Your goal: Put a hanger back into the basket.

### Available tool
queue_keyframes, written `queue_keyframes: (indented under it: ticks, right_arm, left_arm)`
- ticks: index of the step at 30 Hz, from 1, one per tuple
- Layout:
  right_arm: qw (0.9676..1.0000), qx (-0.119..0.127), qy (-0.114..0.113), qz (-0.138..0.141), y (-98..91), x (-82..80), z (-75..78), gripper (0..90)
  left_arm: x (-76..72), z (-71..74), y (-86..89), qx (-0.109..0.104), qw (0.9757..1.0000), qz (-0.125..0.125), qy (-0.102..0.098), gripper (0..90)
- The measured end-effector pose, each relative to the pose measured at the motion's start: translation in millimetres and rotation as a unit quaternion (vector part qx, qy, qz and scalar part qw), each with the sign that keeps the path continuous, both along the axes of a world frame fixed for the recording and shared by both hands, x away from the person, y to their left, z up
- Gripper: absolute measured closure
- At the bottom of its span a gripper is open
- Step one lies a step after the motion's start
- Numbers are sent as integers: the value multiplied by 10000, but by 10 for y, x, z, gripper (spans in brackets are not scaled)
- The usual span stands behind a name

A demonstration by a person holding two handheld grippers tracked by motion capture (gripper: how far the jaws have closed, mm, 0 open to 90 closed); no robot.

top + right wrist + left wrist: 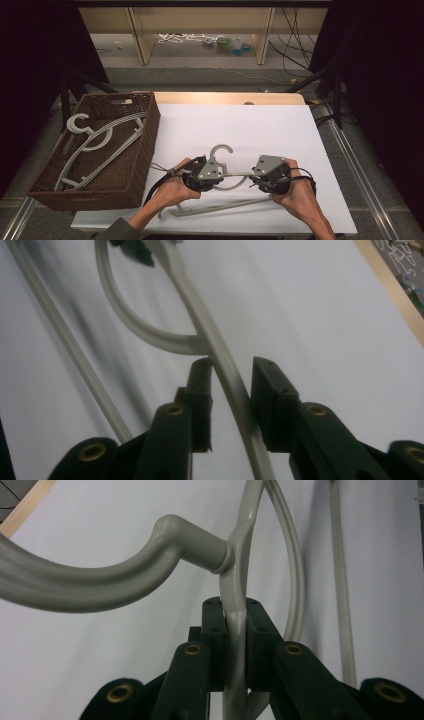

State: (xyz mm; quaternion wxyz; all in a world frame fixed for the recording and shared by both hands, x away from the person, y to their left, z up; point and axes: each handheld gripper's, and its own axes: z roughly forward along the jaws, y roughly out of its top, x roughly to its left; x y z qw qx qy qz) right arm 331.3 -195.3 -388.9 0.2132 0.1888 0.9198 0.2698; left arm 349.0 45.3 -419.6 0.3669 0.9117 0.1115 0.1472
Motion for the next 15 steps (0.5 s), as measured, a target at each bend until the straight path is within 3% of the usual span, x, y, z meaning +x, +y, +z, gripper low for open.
queue_keyframes:
  ticks: [1,2,3,4,5,6,7,8,9,12,13,14,15]
  right_arm:
    - [9987,469,-15,-191,-29,17,14,546]
    - [9973,672,-39,-280,-40,20,23,494]
    - [9973,672,-39,-280,-40,20,23,494]
    - [9951,904,-75,-384,-52,24,41,438]
    - [9896,1347,-153,-487,-59,36,76,374]
    - [9896,1347,-153,-487,-59,36,76,374]
    - [9872,1482,-163,-563,-64,31,95,354]
    - [9825,1696,-203,-740,-72,25,121,320]
    - [9756,1988,-184,-911,-89,20,152,288]
    - [9671,2279,-311,-1089,-120,14,165,224]
    - [9671,2279,-311,-1089,-120,14,165,224]
    - [9645,2375,-299,-1114,-130,6,163,226]
    - [9591,2569,-320,-1146,-155,-5,143,217]
  left_arm:
    - [23,23,29,-106,9999,42,-66,820]
    - [35,34,50,-131,9998,107,-49,820]
    - [35,34,50,-131,9998,107,-49,820]
    - [52,47,79,-135,9997,204,-55,820]
    - [76,60,123,-150,9994,310,-34,820]
    - [76,60,123,-150,9994,310,-34,820]
    - [94,70,158,-127,9992,389,-16,820]
    - [107,77,183,-130,9990,438,-1,820]
    - [126,97,231,-152,9984,549,13,820]
    - [151,141,294,-202,9971,738,61,820]
    - [151,141,294,-202,9971,738,61,820]
    - [162,163,317,-227,9964,817,52,820]
    - [179,188,355,-240,9958,880,27,820]
